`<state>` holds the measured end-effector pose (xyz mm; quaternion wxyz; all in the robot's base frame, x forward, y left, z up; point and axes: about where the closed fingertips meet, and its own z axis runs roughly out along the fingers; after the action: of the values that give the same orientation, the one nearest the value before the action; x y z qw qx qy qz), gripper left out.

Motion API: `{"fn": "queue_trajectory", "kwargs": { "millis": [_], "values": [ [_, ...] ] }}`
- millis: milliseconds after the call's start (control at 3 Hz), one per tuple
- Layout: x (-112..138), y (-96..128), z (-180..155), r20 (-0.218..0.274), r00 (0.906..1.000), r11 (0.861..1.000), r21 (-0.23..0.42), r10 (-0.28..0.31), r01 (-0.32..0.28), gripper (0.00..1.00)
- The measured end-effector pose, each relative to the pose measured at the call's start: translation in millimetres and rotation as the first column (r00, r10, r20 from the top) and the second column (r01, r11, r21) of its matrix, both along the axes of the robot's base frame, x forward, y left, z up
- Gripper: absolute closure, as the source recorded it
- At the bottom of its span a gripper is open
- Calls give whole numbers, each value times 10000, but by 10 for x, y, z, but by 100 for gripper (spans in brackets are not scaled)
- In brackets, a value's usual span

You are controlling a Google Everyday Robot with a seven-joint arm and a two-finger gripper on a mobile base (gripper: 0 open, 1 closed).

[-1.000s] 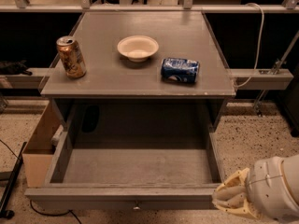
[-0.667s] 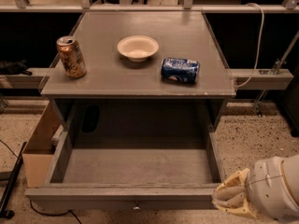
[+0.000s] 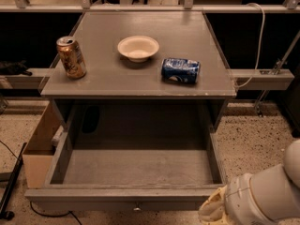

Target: Close top drawer

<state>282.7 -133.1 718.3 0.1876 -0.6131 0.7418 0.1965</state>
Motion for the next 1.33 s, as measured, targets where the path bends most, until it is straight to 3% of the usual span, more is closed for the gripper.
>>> {"fn": "queue_trajectory", "kwargs": {
  "millis": [333, 667, 1000, 1333],
  "values": [
    [-123, 206, -385, -790, 9969, 10000, 19, -1, 2, 100],
    [-152, 348, -575, -1041, 9945, 10000, 14, 77, -76, 100],
    [202, 376, -737, -350, 9970, 9961, -582, -688, 667, 98],
    [194, 377, -718, -321, 9971, 9963, -547, -686, 667, 75]
  ]
}}
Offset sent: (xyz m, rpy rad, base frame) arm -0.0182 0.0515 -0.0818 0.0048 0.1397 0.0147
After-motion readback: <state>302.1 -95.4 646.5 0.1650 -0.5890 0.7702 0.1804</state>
